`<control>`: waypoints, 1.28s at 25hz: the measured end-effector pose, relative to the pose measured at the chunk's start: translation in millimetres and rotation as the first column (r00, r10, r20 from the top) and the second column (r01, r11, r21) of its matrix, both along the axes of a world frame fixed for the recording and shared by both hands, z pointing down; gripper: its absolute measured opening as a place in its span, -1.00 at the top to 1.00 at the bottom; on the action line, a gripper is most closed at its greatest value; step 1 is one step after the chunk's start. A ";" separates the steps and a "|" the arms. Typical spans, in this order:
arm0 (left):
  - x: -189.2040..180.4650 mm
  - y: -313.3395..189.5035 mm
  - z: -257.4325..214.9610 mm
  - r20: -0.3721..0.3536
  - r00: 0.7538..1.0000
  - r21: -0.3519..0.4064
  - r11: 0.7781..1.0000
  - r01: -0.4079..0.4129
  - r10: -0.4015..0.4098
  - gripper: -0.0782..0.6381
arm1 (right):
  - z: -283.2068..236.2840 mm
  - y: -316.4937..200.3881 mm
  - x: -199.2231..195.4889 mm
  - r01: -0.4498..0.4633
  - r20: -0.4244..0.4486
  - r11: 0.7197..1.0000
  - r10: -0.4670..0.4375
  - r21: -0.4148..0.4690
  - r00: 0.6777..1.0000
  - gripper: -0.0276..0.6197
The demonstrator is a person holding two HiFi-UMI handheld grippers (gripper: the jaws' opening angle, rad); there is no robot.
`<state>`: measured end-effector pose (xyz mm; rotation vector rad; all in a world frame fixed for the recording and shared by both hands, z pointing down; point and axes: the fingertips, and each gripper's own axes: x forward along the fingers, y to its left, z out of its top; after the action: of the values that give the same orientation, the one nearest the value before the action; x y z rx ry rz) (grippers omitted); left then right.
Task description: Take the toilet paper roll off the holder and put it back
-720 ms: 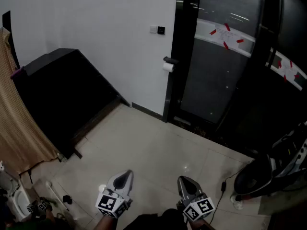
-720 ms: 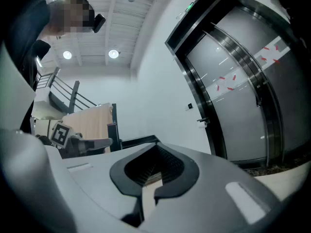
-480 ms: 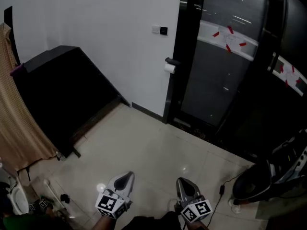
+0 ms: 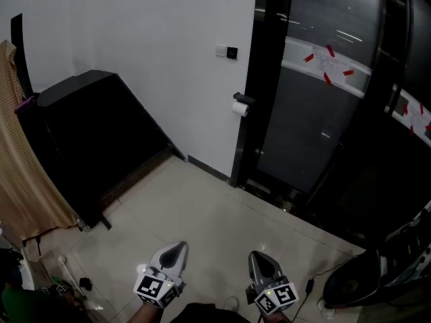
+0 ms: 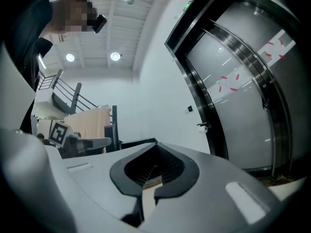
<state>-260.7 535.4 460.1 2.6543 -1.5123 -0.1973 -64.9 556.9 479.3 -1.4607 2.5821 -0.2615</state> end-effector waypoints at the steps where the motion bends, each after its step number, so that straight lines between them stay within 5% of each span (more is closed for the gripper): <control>1: 7.4 -6.8 -2.8 -0.003 1.000 0.002 1.000 0.001 -0.001 0.78 | -2.6 -7.1 7.5 -0.002 -0.001 1.000 0.002 0.010 1.000 0.87; 20: 154.3 -93.2 4.1 0.002 1.000 -0.048 0.999 -0.011 0.011 0.78 | 15.0 -93.0 153.0 -0.016 0.055 0.998 0.019 -0.058 0.998 0.87; 32: 118.8 -179.4 16.7 -0.001 1.000 -0.056 0.998 -0.013 0.013 0.78 | 22.7 -170.8 134.1 -0.071 0.059 0.996 0.074 -0.055 0.995 0.87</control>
<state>-141.9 356.0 476.8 2.6205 -1.4772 -0.1524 69.2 386.1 502.0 -1.5361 2.4866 -0.3615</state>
